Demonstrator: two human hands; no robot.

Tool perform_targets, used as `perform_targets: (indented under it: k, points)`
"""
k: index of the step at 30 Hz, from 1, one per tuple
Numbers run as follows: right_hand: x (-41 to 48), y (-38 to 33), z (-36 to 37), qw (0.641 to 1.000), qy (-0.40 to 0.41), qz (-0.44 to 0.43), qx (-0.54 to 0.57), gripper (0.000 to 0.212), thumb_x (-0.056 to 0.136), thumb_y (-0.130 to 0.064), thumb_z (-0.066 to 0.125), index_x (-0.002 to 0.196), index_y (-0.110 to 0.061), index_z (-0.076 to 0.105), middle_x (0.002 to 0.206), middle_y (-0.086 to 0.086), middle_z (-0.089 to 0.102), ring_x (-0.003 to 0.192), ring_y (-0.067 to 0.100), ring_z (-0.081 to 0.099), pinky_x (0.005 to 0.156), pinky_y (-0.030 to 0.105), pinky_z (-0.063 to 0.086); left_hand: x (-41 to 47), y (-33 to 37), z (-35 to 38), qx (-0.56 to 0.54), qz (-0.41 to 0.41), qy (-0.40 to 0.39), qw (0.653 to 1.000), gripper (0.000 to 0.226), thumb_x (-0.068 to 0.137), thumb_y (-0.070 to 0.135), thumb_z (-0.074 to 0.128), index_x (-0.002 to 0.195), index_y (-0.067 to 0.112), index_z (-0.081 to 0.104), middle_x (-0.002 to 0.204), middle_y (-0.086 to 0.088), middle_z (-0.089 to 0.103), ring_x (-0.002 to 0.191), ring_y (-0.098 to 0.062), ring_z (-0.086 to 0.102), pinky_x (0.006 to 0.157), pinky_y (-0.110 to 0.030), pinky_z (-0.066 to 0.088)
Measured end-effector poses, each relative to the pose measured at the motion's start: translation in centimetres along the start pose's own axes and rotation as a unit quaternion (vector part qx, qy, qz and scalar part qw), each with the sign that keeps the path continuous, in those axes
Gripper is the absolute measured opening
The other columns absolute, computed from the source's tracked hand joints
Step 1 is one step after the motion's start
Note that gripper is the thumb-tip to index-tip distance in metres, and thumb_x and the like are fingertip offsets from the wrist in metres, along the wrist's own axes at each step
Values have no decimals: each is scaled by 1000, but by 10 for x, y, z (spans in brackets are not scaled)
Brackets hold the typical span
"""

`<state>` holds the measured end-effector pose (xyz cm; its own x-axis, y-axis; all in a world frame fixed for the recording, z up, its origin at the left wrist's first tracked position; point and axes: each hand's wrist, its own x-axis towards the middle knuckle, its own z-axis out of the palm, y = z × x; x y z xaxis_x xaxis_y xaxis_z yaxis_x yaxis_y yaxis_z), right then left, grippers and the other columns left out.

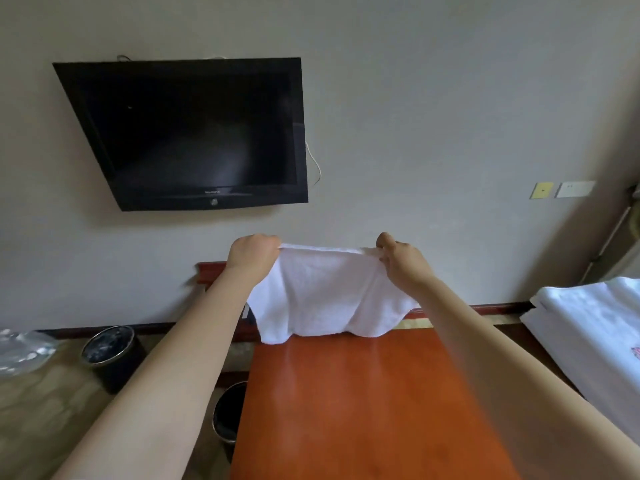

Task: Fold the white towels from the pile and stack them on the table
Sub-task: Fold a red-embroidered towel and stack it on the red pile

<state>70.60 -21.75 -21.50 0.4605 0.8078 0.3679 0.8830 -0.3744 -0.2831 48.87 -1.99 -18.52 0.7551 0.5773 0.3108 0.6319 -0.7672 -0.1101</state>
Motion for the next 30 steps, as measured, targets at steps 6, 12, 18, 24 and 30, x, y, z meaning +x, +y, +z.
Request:
perform_targets:
  k: [6, 12, 18, 24, 30]
  points:
    - [-39, 5, 13, 999, -40, 13, 20, 19, 93, -4, 32, 108, -11, 41, 86, 11, 57, 73, 32, 52, 58, 35, 38, -29, 6, 13, -81, -8, -25, 996, 23, 98, 22, 43, 78, 13, 52, 73, -4, 49, 71, -28, 48, 54, -29, 28]
    - [-82, 10, 37, 971, -102, 100, 193, 22, 96, -17, 47, 96, -12, 68, 88, 0, 63, 84, 20, 54, 67, 29, 36, -67, 27, 52, -201, -122, -249, 939, 25, 82, 19, 50, 58, 10, 47, 60, -3, 46, 53, -18, 41, 49, -25, 32]
    - [-125, 14, 74, 913, -364, 149, 108, 28, 91, -31, 45, 81, -10, 61, 73, 2, 49, 69, 20, 45, 64, 32, 36, -127, 38, 105, -319, -153, -378, 855, 20, 81, 19, 64, 68, 10, 51, 70, -3, 45, 64, -16, 45, 61, -27, 38]
    - [-184, 14, 120, 869, -472, 143, 47, 29, 90, -23, 46, 64, -14, 36, 67, -1, 30, 59, 15, 27, 57, 28, 26, -193, 65, 155, -242, -51, -477, 843, 29, 79, 26, 70, 67, 12, 48, 67, -4, 41, 57, -17, 42, 51, -25, 30]
    - [-244, 19, 153, 844, -511, 160, 33, 18, 93, -27, 45, 77, -19, 50, 78, -3, 47, 70, 16, 43, 58, 27, 33, -249, 76, 190, -210, -55, -518, 827, 27, 81, 32, 69, 98, 13, 61, 91, -4, 60, 77, -17, 59, 58, -22, 42]
